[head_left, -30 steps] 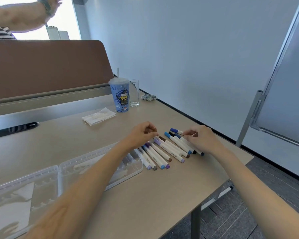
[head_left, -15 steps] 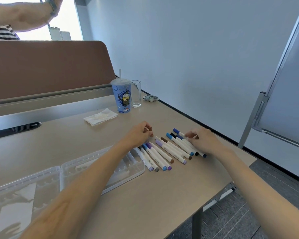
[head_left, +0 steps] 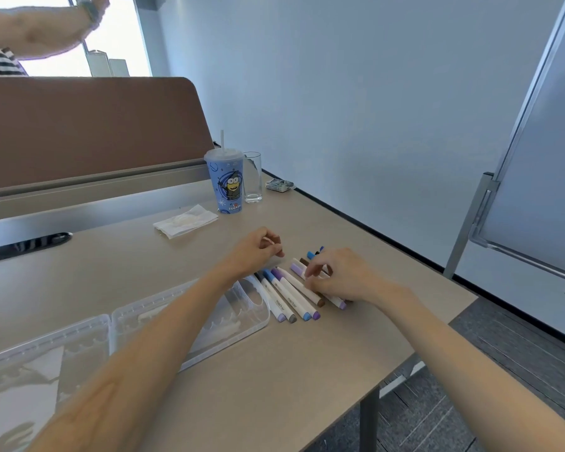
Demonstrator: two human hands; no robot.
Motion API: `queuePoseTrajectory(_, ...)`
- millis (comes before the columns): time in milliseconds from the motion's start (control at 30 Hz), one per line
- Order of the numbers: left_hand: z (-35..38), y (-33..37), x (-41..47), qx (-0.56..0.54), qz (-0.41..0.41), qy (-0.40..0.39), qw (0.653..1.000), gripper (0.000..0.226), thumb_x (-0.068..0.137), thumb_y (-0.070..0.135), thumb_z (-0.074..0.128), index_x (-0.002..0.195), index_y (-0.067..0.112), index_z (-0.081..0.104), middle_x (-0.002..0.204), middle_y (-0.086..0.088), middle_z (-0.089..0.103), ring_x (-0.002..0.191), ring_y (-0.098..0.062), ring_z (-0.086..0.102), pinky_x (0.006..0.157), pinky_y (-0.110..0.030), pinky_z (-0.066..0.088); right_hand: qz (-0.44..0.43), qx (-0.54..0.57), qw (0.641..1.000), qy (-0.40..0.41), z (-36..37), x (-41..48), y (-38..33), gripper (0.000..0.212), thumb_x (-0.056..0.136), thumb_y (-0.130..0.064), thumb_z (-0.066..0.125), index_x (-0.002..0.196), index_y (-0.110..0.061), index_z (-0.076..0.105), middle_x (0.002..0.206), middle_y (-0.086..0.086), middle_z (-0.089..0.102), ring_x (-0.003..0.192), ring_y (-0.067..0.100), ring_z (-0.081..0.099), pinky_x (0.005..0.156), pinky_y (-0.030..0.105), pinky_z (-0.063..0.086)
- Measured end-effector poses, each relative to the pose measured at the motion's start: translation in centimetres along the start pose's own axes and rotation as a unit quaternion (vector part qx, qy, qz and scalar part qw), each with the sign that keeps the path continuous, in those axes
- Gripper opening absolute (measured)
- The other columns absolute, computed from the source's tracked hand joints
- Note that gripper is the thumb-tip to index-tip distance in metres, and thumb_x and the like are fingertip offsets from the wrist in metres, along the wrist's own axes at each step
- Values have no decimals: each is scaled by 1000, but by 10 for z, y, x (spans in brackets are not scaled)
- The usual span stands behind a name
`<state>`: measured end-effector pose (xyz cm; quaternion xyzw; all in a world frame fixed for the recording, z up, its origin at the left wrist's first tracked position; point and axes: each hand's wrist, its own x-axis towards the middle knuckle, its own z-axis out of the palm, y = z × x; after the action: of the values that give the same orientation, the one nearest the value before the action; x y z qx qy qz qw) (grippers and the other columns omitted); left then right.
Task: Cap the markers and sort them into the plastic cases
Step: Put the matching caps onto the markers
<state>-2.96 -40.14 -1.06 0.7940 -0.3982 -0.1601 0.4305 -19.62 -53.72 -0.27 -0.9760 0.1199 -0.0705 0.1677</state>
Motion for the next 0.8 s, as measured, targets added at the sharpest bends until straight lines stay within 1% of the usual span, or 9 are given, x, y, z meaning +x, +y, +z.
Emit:
queuePoseTrajectory(100,-9,-3,-7,-11,8,16,1000,18,95,22,56,112,17,59,97,3,70,98,-13,63,92,-30,47,22,-38,999,-8,5,5,-12,18,84,-46,61,88,-30,69,91,-10,65,79,13,64,68,29,52)
queuePoseTrajectory(233,-25,-9,-17,-26,22,52,998,16,95,20,57,109,19,66,100,8,67,97,-10,59,83,-19,44,38,-120,992,7,8,7,-23,26,83,-47,59,82,-24,70,85,-4,65,79,13,60,67,29,51)
queuePoseTrajectory(333,-33,-14,-23,1,26,60,998,18,96,16,56,110,16,66,106,4,68,103,-14,59,91,-25,45,51,-126,991,10,10,6,-26,29,83,-48,59,81,-22,71,84,-2,64,79,14,59,70,32,53)
queuePoseTrajectory(400,-35,-15,-28,-6,24,58,998,17,96,12,55,109,15,66,105,4,68,105,-14,60,95,-28,45,53,-123,991,25,8,4,-28,30,82,-48,59,80,-21,70,82,-3,63,78,14,58,67,30,51)
queuePoseTrajectory(467,-36,-16,-30,-18,26,61,998,16,95,11,55,106,17,65,107,2,69,106,-16,60,98,-32,46,63,-83,993,55,3,-1,-29,28,83,-46,60,82,-20,70,81,-6,63,75,13,57,61,28,46)
queuePoseTrajectory(533,-39,-16,-32,-26,22,60,998,15,95,10,55,104,19,63,109,-1,69,106,-17,61,99,-34,47,72,9,994,85,-1,-4,-29,20,84,-44,63,86,-26,71,80,-12,63,73,7,57,55,23,41)
queuePoseTrajectory(633,-40,-16,-34,-39,19,57,997,16,95,8,54,103,19,63,107,0,69,103,-16,63,97,-33,48,40,115,984,128,-6,-6,-28,12,81,-37,71,87,-27,72,78,-17,65,74,-1,60,61,17,41)
queuePoseTrajectory(733,-40,-14,-34,-40,21,54,998,17,96,8,54,106,16,64,102,0,69,100,-15,63,93,-29,48,10,158,974,159,-8,-8,-29,7,82,-27,71,88,-26,73,76,-13,68,72,5,63,61,18,45)
queuePoseTrajectory(800,-40,-12,-36,-47,24,53,997,18,97,8,52,110,12,64,95,3,68,94,-12,62,85,-22,47,-1,171,969,179,-8,-9,-29,8,84,-25,69,90,-24,74,76,-10,69,71,10,64,62,22,47)
